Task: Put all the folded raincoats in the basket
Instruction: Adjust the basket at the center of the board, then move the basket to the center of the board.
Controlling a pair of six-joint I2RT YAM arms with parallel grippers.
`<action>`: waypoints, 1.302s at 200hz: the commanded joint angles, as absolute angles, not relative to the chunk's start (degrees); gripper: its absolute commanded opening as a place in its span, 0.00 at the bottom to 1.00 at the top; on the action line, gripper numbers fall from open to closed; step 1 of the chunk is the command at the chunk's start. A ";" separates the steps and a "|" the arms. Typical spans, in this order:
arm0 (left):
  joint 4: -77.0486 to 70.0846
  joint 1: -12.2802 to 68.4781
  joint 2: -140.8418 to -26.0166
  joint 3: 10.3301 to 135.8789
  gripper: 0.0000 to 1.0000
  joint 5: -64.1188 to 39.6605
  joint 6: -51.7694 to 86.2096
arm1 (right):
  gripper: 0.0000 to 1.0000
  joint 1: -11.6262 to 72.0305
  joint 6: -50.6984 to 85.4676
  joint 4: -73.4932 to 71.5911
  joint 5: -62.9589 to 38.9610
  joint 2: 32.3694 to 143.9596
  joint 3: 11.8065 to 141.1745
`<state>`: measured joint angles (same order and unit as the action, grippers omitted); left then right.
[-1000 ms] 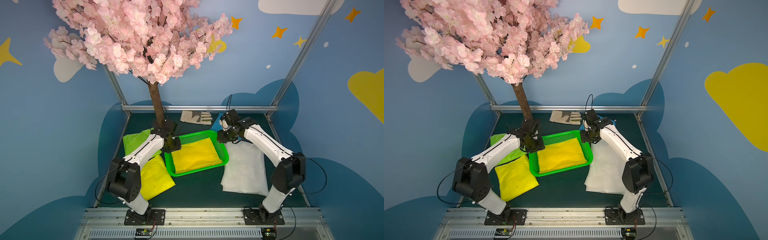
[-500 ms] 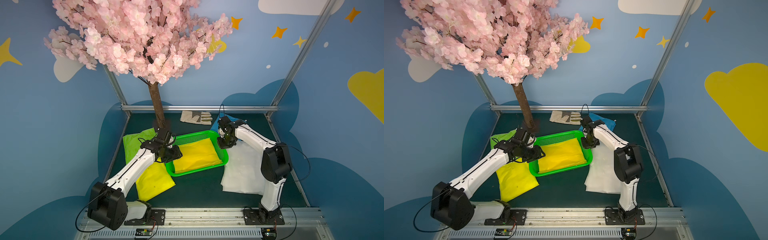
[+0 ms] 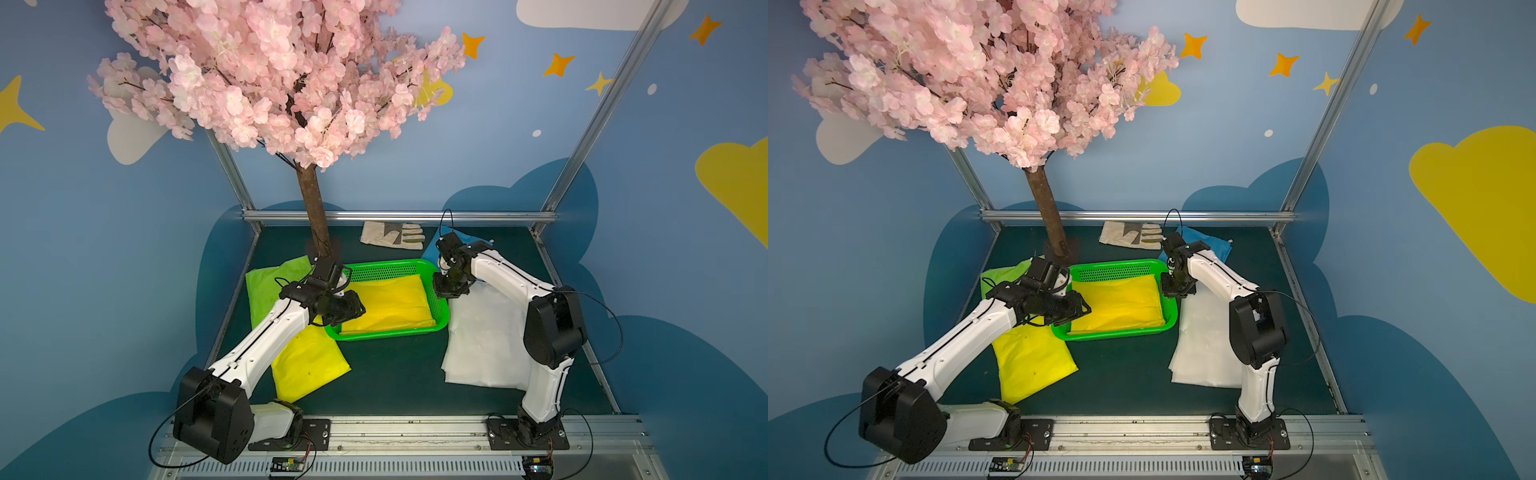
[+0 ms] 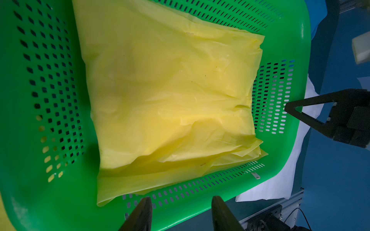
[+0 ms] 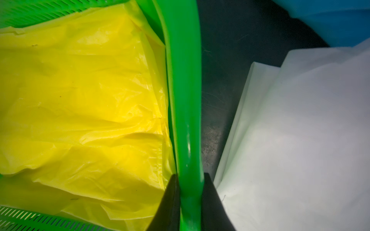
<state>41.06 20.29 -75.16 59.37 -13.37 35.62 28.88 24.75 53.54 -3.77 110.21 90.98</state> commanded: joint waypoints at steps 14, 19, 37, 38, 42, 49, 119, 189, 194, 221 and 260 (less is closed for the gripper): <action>41.51 20.43 -71.74 58.06 0.59 -15.29 36.68 | 0.41 27.70 28.73 50.40 -5.96 110.00 89.83; 41.49 20.55 -71.07 57.81 0.61 -15.73 36.77 | 0.47 27.77 28.35 50.53 -5.89 109.33 89.70; 41.46 21.03 -68.54 56.76 0.66 -17.09 37.09 | 0.57 27.37 26.12 50.92 -4.42 104.20 87.06; 41.47 21.10 -68.42 56.73 0.66 -17.20 37.13 | 0.57 27.31 26.03 50.99 -4.32 103.69 86.95; 41.53 21.14 -67.84 56.49 0.67 -17.62 37.15 | 0.58 26.91 25.71 51.20 -4.08 102.07 85.95; 41.57 21.41 -66.79 55.98 0.68 -18.49 37.11 | 0.59 25.83 25.01 51.50 -4.19 99.07 84.01; 39.43 30.33 -57.01 47.83 0.62 -23.98 39.24 | 0.49 20.35 19.96 53.73 -13.71 73.68 61.00; 28.96 41.50 -64.09 40.65 0.51 -20.90 44.57 | 0.44 31.82 23.45 52.17 -10.26 64.38 49.88; 27.48 41.57 -65.02 40.82 0.51 -20.64 44.49 | 0.44 32.05 23.75 51.69 -10.13 63.98 49.50; 24.29 41.29 -71.96 44.43 0.51 -14.18 43.82 | 0.44 32.10 24.69 50.81 -9.12 64.73 49.22; 25.66 39.51 -86.01 53.51 0.49 -6.85 41.19 | 0.44 31.99 26.48 50.95 -5.67 65.94 49.15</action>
<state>26.04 40.82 -80.31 48.51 -13.58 43.27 31.77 24.53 51.20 -9.08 65.58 49.28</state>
